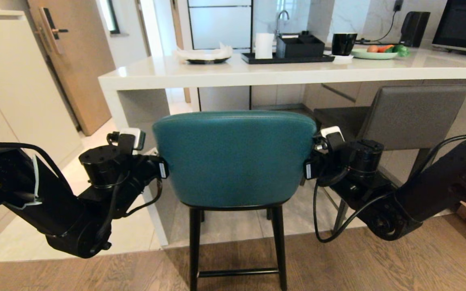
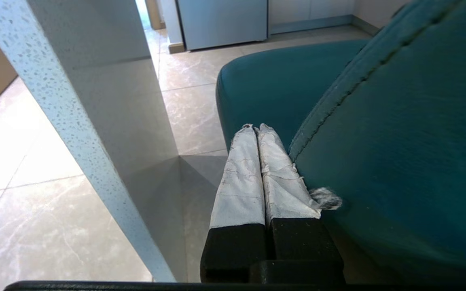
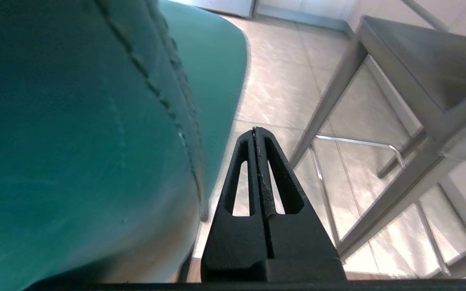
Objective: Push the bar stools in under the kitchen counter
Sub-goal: Push the blue chair back under the dining table
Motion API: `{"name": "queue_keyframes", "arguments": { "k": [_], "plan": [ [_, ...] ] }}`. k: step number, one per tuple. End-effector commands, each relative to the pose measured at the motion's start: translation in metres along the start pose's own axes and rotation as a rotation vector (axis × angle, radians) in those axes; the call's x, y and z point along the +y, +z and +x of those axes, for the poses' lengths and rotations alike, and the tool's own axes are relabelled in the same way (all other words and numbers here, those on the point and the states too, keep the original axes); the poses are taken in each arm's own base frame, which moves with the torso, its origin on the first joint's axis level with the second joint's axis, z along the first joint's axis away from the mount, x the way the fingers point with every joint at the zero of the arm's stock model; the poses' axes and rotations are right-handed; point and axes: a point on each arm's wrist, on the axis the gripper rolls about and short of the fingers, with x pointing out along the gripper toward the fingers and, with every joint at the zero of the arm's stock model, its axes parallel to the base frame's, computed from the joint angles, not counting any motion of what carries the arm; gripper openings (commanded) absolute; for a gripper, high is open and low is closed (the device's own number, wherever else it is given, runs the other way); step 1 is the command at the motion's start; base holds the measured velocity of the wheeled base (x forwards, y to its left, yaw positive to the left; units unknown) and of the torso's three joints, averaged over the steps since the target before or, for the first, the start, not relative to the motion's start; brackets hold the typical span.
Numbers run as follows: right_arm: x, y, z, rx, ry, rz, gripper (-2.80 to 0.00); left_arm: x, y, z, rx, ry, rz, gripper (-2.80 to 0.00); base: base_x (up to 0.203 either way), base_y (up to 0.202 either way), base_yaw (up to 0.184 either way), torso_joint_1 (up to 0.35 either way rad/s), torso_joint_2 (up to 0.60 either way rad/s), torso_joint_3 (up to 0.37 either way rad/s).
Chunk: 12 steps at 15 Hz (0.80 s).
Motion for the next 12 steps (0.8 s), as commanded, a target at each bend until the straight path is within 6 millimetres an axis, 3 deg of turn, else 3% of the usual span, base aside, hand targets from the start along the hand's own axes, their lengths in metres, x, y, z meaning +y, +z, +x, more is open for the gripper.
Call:
{"name": "queue_keyframes", "arguments": {
  "k": [1, 3, 8, 12],
  "plan": [
    [0.004, 0.008, 0.015, -0.015, 0.005, 0.001, -2.8, -0.007, 0.002, 0.002, -0.008, -0.031, -0.001, -2.8, 0.0, 0.0, 0.0, 0.0, 0.0, 0.0],
    [0.003, 0.013, 0.02, -0.013, 0.0, 0.002, -2.8, -0.005, 0.0, 0.01, -0.005, -0.023, 0.0, -2.8, 0.0, 0.0, 0.0, 0.0, 0.0, 0.0],
    [0.003, 0.011, 0.015, -0.001, -0.003, 0.003, -2.8, 0.024, -0.01, 0.022, 0.01, 0.051, 0.007, -2.8, 0.0, 0.0, 0.0, 0.0, 0.0, 0.0],
    [0.002, 0.012, 0.015, -0.004, -0.005, 0.003, -2.8, 0.024, -0.008, 0.025, 0.015, 0.048, 0.008, -2.8, 0.0, 0.0, 0.0, 0.0, 0.0, 0.0]
  ]
}}
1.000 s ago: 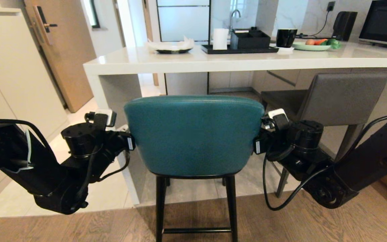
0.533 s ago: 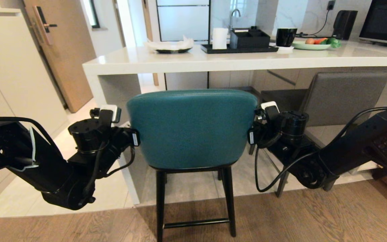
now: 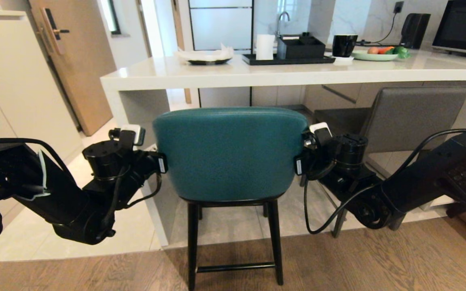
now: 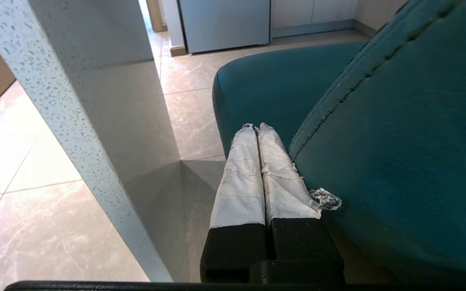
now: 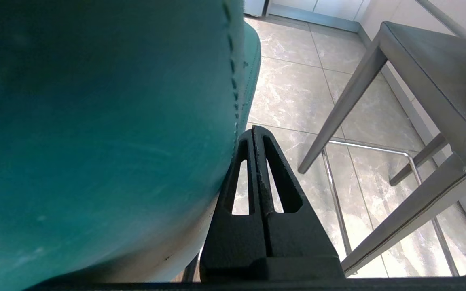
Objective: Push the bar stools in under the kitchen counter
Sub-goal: Push the blue chair back under the dining table
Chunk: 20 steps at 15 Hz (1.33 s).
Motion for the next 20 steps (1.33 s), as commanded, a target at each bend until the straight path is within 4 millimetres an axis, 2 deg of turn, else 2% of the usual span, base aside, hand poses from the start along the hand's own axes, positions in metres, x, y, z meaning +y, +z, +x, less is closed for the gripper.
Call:
{"name": "queue_keyframes", "arguments": {
  "k": [1, 3, 8, 16, 20],
  "plan": [
    [-0.005, 0.003, 0.001, -0.013, -0.017, 0.005, -2.8, 0.0, 0.0, 0.002, -0.006, 0.01, 0.0, -2.8, 0.0, 0.0, 0.0, 0.0, 0.0, 0.0],
    [-0.008, 0.002, 0.003, -0.011, -0.024, 0.005, -2.8, 0.0, 0.0, 0.002, 0.006, 0.01, 0.002, -2.8, 0.032, 0.0, -0.001, 0.0, 0.0, 0.001],
    [-0.006, -0.003, 0.006, -0.001, -0.022, 0.003, -2.8, 0.0, 0.001, -0.001, 0.009, 0.01, 0.002, -2.8, 0.181, 0.015, 0.004, -0.002, 0.0, 0.005],
    [-0.006, -0.001, 0.004, -0.003, -0.021, 0.004, -2.8, 0.0, 0.002, -0.007, 0.009, 0.011, 0.002, -2.8, 0.19, 0.175, -0.001, 0.003, 0.0, 0.004],
    [-0.007, 0.001, 0.001, -0.008, -0.023, 0.005, -2.8, -0.005, 0.002, -0.012, 0.016, -0.003, 0.001, -2.8, 0.021, 0.026, -0.003, 0.004, 0.0, 0.0]
  ]
}}
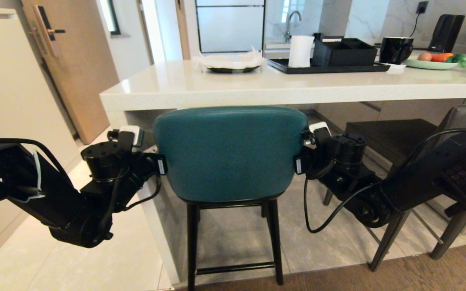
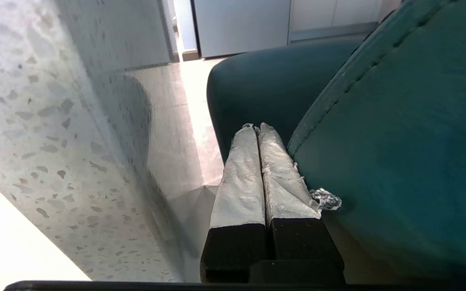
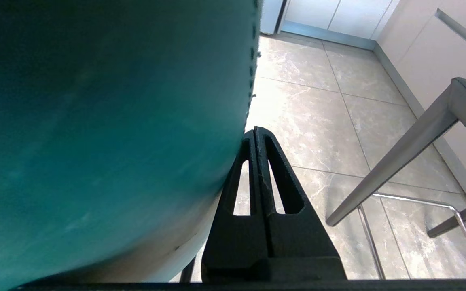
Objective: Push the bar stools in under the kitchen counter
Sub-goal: Push the blue chair back under the dining table
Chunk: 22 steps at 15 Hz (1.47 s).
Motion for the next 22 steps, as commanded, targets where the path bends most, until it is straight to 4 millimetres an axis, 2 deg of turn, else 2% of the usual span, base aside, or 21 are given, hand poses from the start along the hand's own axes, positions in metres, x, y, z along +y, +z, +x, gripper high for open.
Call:
{"name": "queue_keyframes", "arguments": {
  "k": [1, 22],
  "plan": [
    [-0.0018, 0.0042, -0.0039, -0.015, -0.006, 0.004, -2.8, -0.0067, 0.0022, -0.005, -0.005, -0.016, -0.002, -2.8, 0.0, 0.0, 0.0, 0.0, 0.0, 0.0],
    [-0.0041, 0.0046, -0.005, -0.021, -0.012, 0.005, -2.8, -0.0064, 0.0015, -0.0058, -0.002, -0.013, -0.002, -2.8, -0.014, 0.0, 0.0, 0.0, 0.0, 0.0]
  ]
}}
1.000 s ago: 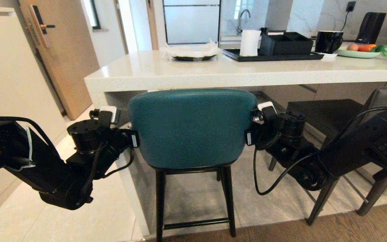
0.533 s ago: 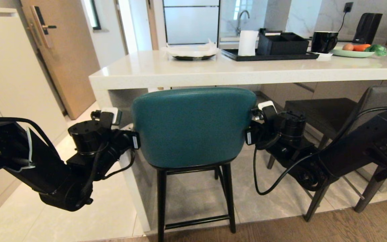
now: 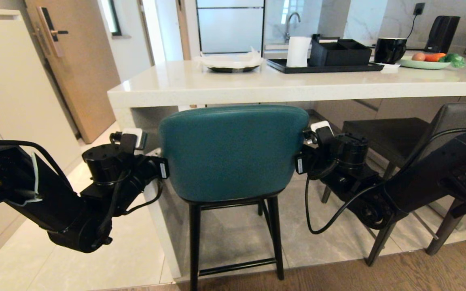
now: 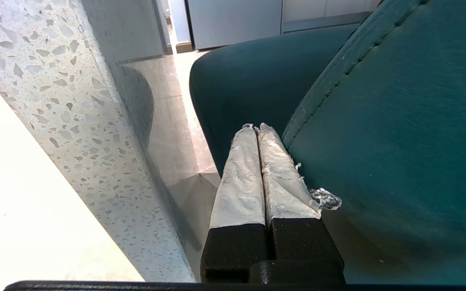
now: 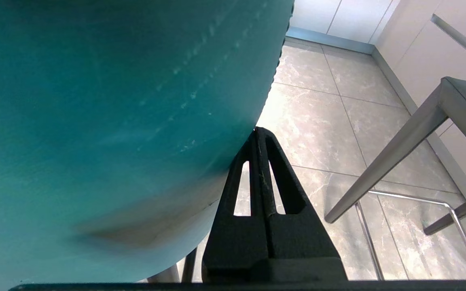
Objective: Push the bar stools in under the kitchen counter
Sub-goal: Push the blue chair back under the dining table
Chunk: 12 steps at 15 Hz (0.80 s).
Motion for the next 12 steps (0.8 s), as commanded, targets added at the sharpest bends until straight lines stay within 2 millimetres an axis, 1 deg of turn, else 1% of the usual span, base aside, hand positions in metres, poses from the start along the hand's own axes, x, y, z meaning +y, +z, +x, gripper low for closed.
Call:
{"name": "queue_keyframes", "arguments": {
  "k": [1, 3, 5, 6, 7, 10, 12],
  "plan": [
    [-0.001, 0.002, 0.0, -0.01, -0.005, -0.001, -2.8, 0.001, 0.0, 0.001, -0.01, 0.006, -0.001, -2.8, 0.0, 0.0, 0.0, 0.0, 0.0, 0.0],
    [-0.002, 0.003, 0.001, -0.014, -0.009, 0.0, -2.8, 0.0, -0.002, 0.002, -0.007, 0.004, -0.001, -2.8, 0.0, 0.0, 0.0, 0.0, 0.0, 0.0],
    [-0.004, 0.006, -0.002, -0.019, -0.011, 0.003, -2.8, 0.001, -0.003, 0.0, 0.002, 0.007, 0.0, -2.8, 0.0, 0.0, 0.0, 0.0, 0.0, 0.0],
    [-0.005, 0.01, -0.007, -0.025, -0.011, 0.004, -2.8, 0.002, -0.003, -0.004, 0.009, 0.008, -0.001, -2.8, 0.0, 0.0, 0.0, 0.0, 0.0, 0.0],
    [-0.008, 0.015, -0.015, -0.03, -0.011, 0.005, -2.8, 0.003, 0.002, -0.012, 0.006, 0.008, -0.003, -2.8, 0.0, 0.0, 0.0, 0.0, 0.0, 0.0],
    [-0.02, 0.03, -0.053, -0.03, -0.034, 0.023, -2.8, 0.014, 0.014, -0.053, 0.022, 0.029, -0.028, -2.8, 0.0, 0.0, 0.0, 0.0, 0.0, 0.0],
    [-0.029, 0.034, -0.085, -0.016, -0.061, 0.063, -2.8, 0.026, 0.025, -0.076, 0.006, 0.069, -0.057, -2.8, 0.0, 0.0, 0.0, 0.0, 0.0, 0.0]
  ]
}}
